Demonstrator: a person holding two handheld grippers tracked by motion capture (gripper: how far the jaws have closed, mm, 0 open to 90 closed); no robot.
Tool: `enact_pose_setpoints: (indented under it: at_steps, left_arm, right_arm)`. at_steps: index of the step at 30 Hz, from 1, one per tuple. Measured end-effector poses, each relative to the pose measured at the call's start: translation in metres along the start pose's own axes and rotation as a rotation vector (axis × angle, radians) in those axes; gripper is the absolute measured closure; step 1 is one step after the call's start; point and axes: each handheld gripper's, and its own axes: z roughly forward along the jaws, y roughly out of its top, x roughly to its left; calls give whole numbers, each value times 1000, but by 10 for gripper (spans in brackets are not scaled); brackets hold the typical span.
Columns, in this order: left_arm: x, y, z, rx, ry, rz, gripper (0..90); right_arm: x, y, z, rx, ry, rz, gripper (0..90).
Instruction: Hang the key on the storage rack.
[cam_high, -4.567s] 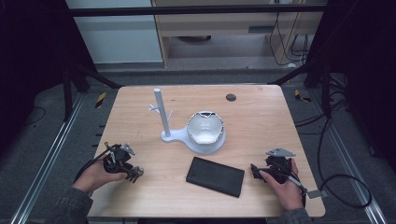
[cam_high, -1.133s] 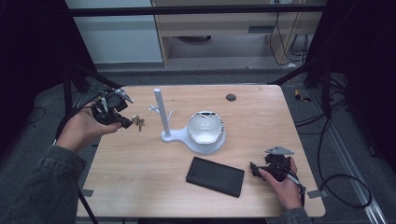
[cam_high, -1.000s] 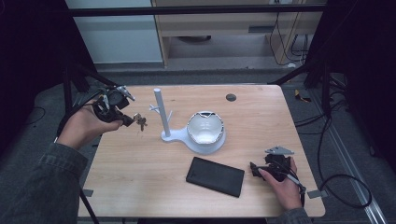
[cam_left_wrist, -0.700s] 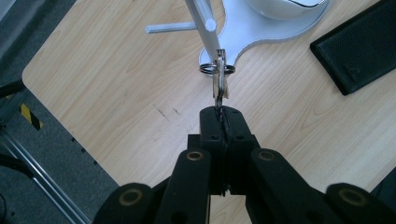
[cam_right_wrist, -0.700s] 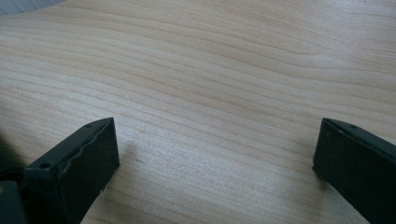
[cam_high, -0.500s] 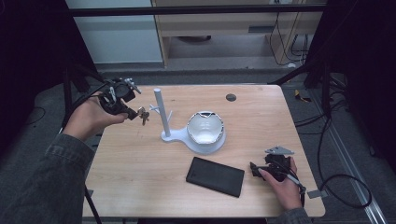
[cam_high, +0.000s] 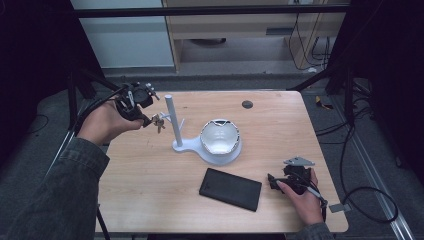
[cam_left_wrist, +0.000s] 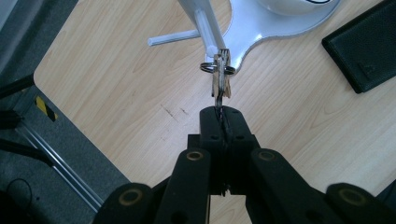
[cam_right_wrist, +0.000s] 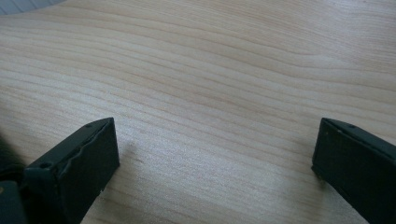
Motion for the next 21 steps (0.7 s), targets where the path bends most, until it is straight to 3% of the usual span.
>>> enact_pose_setpoints:
  at_steps: [21]
  left_arm:
    - [7,2,2,-7,-2,-40,885]
  right_arm:
    - [1,0,0,2,1,-2,6]
